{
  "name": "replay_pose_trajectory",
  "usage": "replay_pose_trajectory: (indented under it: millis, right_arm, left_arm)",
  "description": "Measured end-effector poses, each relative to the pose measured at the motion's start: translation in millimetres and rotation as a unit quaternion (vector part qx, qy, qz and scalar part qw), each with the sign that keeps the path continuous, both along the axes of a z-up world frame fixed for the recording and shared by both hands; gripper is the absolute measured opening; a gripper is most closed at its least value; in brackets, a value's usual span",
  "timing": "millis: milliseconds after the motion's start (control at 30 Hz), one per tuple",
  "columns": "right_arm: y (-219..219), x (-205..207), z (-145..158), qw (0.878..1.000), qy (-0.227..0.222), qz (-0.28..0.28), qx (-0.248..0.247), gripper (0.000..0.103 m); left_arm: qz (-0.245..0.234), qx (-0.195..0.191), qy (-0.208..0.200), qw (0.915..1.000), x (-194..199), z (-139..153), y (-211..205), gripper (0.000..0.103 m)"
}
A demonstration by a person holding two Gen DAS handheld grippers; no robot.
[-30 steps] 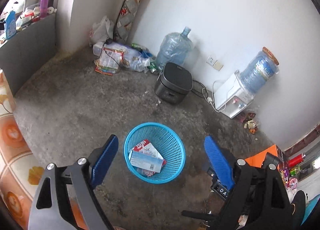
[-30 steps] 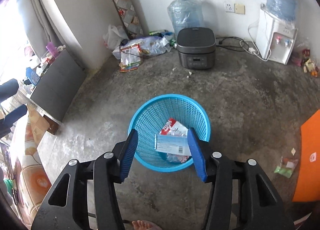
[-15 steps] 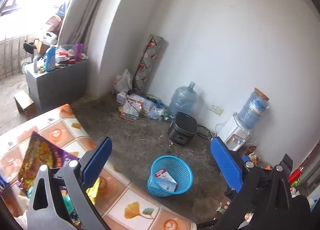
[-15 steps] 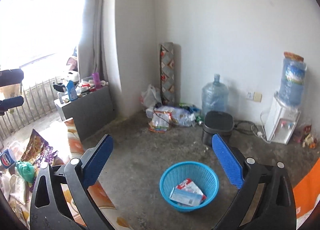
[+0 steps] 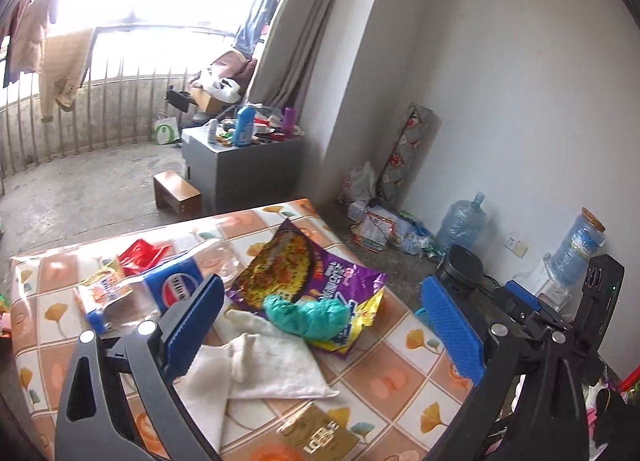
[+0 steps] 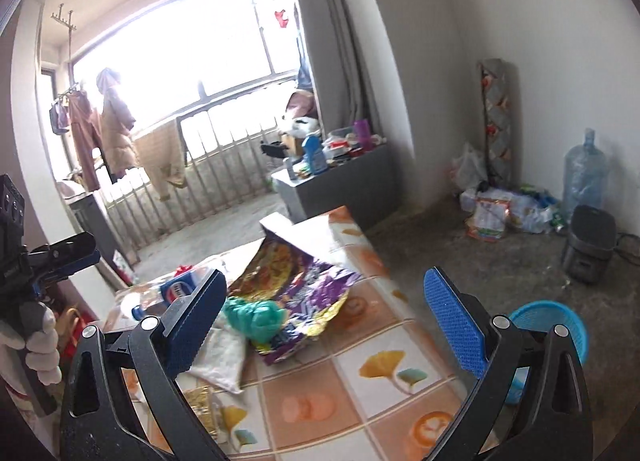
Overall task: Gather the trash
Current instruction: 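Move the left tool back over the table, then close the left tool on the white tissue while the right tool grasps the gold packet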
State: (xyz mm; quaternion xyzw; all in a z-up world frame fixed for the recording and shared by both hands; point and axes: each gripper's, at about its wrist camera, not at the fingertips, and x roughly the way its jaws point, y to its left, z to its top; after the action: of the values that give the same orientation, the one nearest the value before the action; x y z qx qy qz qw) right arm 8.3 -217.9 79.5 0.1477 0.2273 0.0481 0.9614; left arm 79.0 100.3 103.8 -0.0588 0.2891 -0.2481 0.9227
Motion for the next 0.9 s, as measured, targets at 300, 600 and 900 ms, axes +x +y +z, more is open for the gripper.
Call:
replay_pose_trajectory:
  millis: [300,600,900]
  right_arm:
    - [61.2,11.4,-5.5,0.992,0.057,0.106,0.03,0.094]
    - [38.5,3.7,-44.2,0.982,0.153,0.094,0.056,0.09]
    - [68.3,11.1,-79.5,0.959,0.235,0.136,0.079,0.079]
  left_arm:
    - [0.055,-0.004,0.018,0.9983,-19.5,-15.6,58.7,0.097]
    - [0.066,0.016,0.053,0.9963,-22.8,-50.1,61.1,0.09]
    - [0.044,0.026,0.116,0.9919,-13.1,-95.4,64.5,0.07]
